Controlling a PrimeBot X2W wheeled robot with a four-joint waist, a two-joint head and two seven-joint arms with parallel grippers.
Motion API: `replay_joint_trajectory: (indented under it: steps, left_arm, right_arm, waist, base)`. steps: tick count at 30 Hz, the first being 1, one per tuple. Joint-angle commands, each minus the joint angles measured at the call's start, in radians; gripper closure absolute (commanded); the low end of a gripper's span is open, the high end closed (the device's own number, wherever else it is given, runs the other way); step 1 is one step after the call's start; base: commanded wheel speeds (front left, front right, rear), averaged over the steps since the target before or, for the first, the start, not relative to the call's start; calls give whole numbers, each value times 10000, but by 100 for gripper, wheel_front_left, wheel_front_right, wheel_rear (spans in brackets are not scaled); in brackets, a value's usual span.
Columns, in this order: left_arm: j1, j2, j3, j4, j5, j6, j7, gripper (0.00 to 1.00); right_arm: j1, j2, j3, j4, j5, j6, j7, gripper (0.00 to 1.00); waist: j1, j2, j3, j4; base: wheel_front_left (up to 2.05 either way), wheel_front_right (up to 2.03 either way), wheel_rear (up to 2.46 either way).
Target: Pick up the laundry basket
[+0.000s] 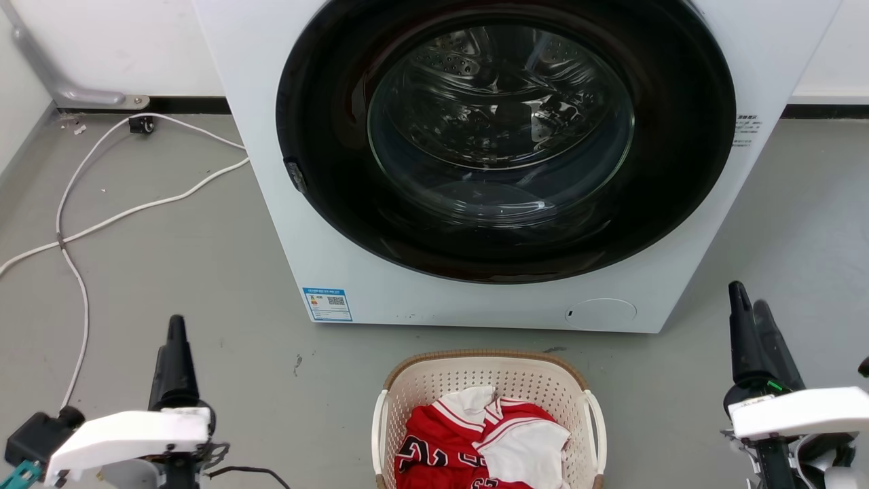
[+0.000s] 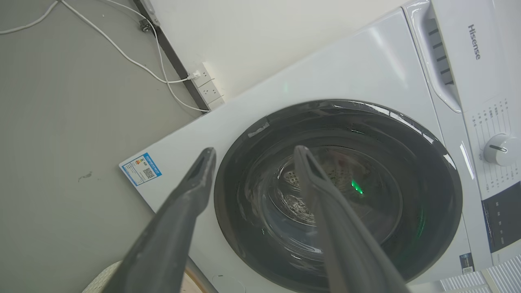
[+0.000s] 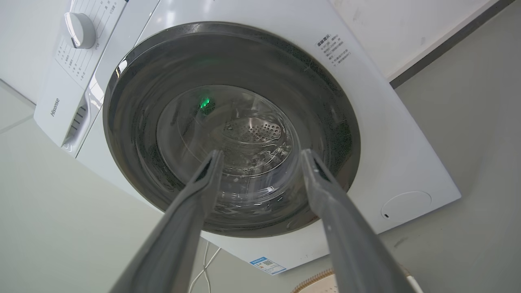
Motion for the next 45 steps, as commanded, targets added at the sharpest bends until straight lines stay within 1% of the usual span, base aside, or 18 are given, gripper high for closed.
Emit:
replay_joint_trajectory:
  steps: [1,6,9,14,18,21,26,31,32,36,41,45]
  left_arm:
    - [7,27,-206,-466,526,161,-111,0]
    - [203,28,-780,-1125,1554,301,-275,0]
    - [292,29,-1205,-1331,2357,121,-370,0]
    - [457,30,-1702,-1414,3242,-3,-515,0]
    - [552,30,-2105,-1419,4164,-217,-627,0]
    - [591,32,-2373,-1438,4835,-250,-720,0]
    - [679,33,-2734,-1291,5842,-236,-875,0]
    - [737,34,-2907,-1348,6555,-98,-1003,0]
    - [737,34,-2907,-1348,6555,-98,-1003,0]
    - [775,56,-3214,-1354,7437,14,-1121,0]
    - [833,109,-3453,-1377,7985,216,-1245,0]
    - [822,130,-3527,-1396,8228,294,-1311,0]
  right_arm:
    - [-150,-52,94,-405,-730,2,-124,0]
    - [-88,-55,254,-946,-2073,2,-287,0]
    - [-3,-55,474,-1148,-2834,2,-382,0]
    - [110,-58,735,-1400,-3794,2,-536,0]
    - [146,-60,1017,-1568,-4680,2,-646,0]
    - [188,-62,1106,-1627,-5158,2,-736,0]
    - [328,-64,1057,-1535,-5682,1,-894,0]
    - [436,-67,1154,-1364,-6083,1,-1019,0]
    - [436,-67,1154,-1364,-6083,1,-1019,0]
    - [477,-68,1293,-1232,-6325,1,-1152,0]
    - [505,-69,1335,-963,-6706,1,-1263,0]
    - [518,-71,1352,-890,-6983,1,-1330,0]
  waist:
    - [0,0,10,3]
    - [0,0,35,16]
    - [0,0,42,22]
    - [0,0,51,25]
    - [0,0,60,17]
    - [0,0,64,9]
    - [0,0,76,-3]
    - [0,0,77,-15]
    - [0,0,77,-15]
    - [0,0,77,-39]
    - [0,0,74,-77]
    - [0,0,84,-94]
  base:
    - [0,0,0]
    - [0,0,0]
    - [0,0,0]
    - [0,0,0]
    - [0,0,0]
    - [0,0,0]
    - [0,0,0]
    - [0,0,0]
    - [0,0,0]
    - [0,0,0]
    - [0,0,0]
    - [0,0,0]
